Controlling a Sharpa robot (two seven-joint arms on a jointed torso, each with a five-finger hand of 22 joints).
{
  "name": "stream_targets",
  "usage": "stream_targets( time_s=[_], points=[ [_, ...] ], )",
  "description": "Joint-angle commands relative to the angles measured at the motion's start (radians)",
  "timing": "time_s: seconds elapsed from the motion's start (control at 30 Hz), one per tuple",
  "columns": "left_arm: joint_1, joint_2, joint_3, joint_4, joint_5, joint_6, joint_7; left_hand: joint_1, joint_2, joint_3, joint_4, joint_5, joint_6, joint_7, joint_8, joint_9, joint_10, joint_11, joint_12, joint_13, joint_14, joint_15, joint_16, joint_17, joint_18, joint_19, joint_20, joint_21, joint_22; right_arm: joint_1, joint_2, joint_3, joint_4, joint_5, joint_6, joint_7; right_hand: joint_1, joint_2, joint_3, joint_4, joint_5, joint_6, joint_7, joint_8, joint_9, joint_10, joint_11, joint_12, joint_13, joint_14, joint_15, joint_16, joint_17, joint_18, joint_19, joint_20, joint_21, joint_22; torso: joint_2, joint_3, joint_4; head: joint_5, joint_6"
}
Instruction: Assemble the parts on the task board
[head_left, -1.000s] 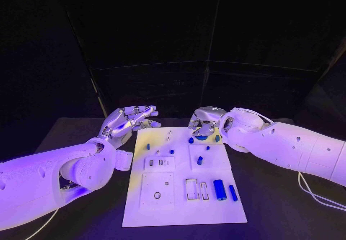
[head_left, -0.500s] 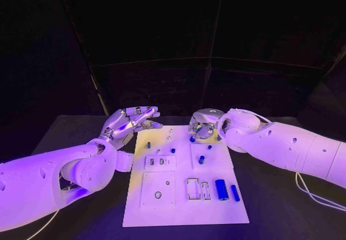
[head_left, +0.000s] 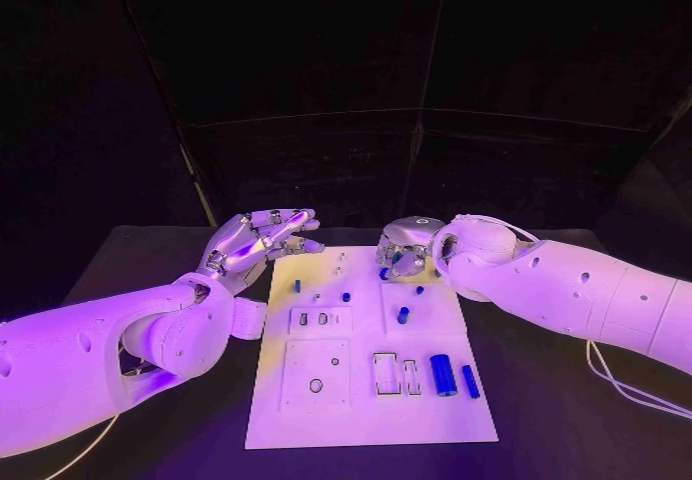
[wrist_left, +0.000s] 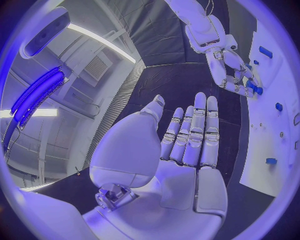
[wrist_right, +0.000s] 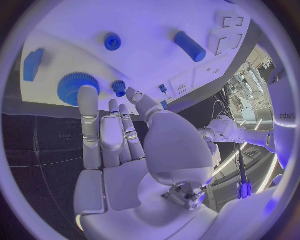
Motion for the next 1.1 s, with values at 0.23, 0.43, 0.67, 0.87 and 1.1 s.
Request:
stream_targets(
  time_s=[0.23,0.43,0.67,0.87,1.1],
  points=[
    [0.001,0.001,0.000,-0.003,-0.010,0.009,0.011,-0.002,0.011,-0.006,-0.002,0.004,0.010,0.024,-0.006,-0.002,0.009,0.000,-0.006,-0.001,0.009,0.002,-0.003,0.001,0.012,0.008,0.003,0.001,-0.001,0.002,0.009,-0.019,-0.017,-0.013,0.018,0.004,0.006,0.012,0.019,0.004,-0.007,0.011,0.001,0.005,0.005,0.003,-0.001,0.015,0.002,0.030,0.005,0.013,0.009,-0.002,0.016,0.002,0.028,0.033,0.002,0.0003,0.0016,0.003,-0.007],
    [0.001,0.001,0.000,-0.003,-0.010,0.010,0.010,-0.002,0.013,-0.006,-0.002,0.004,0.010,0.024,-0.007,-0.002,0.009,0.000,-0.007,-0.001,0.010,0.001,-0.004,0.002,0.012,0.008,0.003,0.001,-0.001,0.001,0.015,-0.030,-0.025,-0.015,0.021,0.006,0.007,0.014,0.022,0.004,-0.008,0.014,0.002,0.005,0.005,0.003,-0.001,0.016,0.002,0.030,0.006,0.015,0.011,-0.003,0.017,0.002,0.033,0.038,0.006,0.0000,-0.0005,0.003,-0.010],
    [0.001,0.004,0.000,-0.006,-0.010,0.010,0.008,-0.004,0.017,-0.006,-0.002,0.004,0.012,0.024,-0.008,-0.003,0.010,0.000,-0.008,-0.001,0.011,0.001,-0.005,0.003,0.012,0.010,0.003,0.000,-0.002,0.001,0.021,-0.034,-0.035,-0.016,0.027,0.011,0.008,0.023,0.038,0.005,-0.009,0.033,0.004,0.009,0.008,0.015,-0.001,0.025,0.003,0.028,0.006,0.023,0.016,-0.004,0.017,0.004,0.045,0.051,0.007,-0.0005,-0.0015,0.003,-0.011],
    [0.001,0.005,0.000,-0.008,-0.010,0.011,0.006,-0.004,0.017,-0.006,-0.002,0.004,0.012,0.024,-0.008,-0.003,0.010,0.000,-0.008,-0.001,0.012,0.001,-0.005,0.003,0.012,0.010,0.003,0.000,-0.002,0.000,0.023,-0.035,-0.036,-0.015,-0.018,0.020,0.003,0.045,0.055,0.019,-0.023,0.067,-0.001,0.019,0.012,0.047,-0.009,0.042,0.006,0.029,0.001,0.035,0.029,-0.010,0.031,0.002,0.079,0.097,0.008,-0.0004,-0.0008,0.003,-0.012],
    [0.001,0.006,0.000,-0.010,-0.010,0.012,0.004,-0.004,0.018,-0.006,-0.002,0.004,0.012,0.024,-0.009,-0.003,0.010,0.000,-0.009,-0.001,0.012,0.001,-0.005,0.003,0.012,0.010,0.003,0.000,-0.002,0.000,0.019,-0.035,-0.032,0.000,-0.105,0.030,0.002,0.054,0.070,0.029,-0.071,0.092,-0.006,0.026,0.015,0.072,-0.018,0.056,0.010,0.029,-0.005,0.045,0.038,-0.012,0.035,-0.004,0.097,0.116,0.009,-0.0008,-0.0004,0.004,-0.011]
  ],
)
